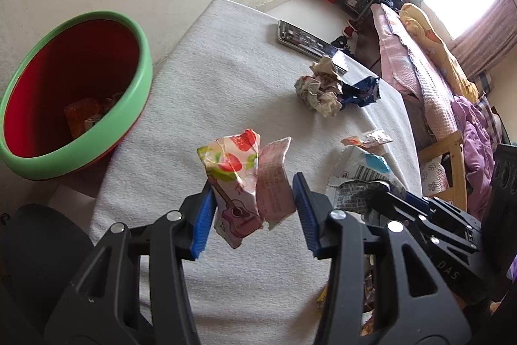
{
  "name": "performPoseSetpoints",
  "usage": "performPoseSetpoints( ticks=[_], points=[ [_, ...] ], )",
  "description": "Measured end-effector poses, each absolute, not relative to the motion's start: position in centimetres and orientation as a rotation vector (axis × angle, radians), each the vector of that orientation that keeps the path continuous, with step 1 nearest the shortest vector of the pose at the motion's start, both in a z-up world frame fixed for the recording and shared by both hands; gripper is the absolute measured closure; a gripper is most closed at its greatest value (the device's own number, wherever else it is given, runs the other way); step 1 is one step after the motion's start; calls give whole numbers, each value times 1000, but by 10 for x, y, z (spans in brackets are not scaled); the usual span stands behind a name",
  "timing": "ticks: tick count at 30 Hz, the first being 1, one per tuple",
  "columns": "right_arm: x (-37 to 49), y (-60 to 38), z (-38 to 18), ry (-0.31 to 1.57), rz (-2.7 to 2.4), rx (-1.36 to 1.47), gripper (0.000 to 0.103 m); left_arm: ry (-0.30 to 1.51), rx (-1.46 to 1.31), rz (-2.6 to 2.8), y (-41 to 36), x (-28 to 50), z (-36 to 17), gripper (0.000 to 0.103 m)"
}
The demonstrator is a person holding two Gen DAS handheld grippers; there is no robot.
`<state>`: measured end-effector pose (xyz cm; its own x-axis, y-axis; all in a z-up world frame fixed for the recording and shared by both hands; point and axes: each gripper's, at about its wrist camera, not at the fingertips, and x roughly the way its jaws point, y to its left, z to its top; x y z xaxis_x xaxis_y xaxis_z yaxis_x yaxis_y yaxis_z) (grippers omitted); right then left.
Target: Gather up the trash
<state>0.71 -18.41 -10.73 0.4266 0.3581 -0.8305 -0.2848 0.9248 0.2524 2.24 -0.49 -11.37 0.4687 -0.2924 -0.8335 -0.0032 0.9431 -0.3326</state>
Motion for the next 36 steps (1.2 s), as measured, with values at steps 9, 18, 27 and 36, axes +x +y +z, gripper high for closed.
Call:
performPoseSetpoints(
  ticks=[9, 18, 27, 36],
  points=[
    [9, -162, -103, 1049, 441, 46, 75, 1069, -341, -135, 16, 19, -115, 58],
    [11, -144, -100, 1043, 474, 21, 75, 1054, -335, -113, 25, 18, -114, 61],
    [11, -140, -102, 1049, 478, 17, 75, 1094, -340, -128, 29, 16, -122, 60],
    [10, -142, -106, 1064, 472, 26, 75, 1212, -311, -140, 25, 9, -146, 51]
  ],
)
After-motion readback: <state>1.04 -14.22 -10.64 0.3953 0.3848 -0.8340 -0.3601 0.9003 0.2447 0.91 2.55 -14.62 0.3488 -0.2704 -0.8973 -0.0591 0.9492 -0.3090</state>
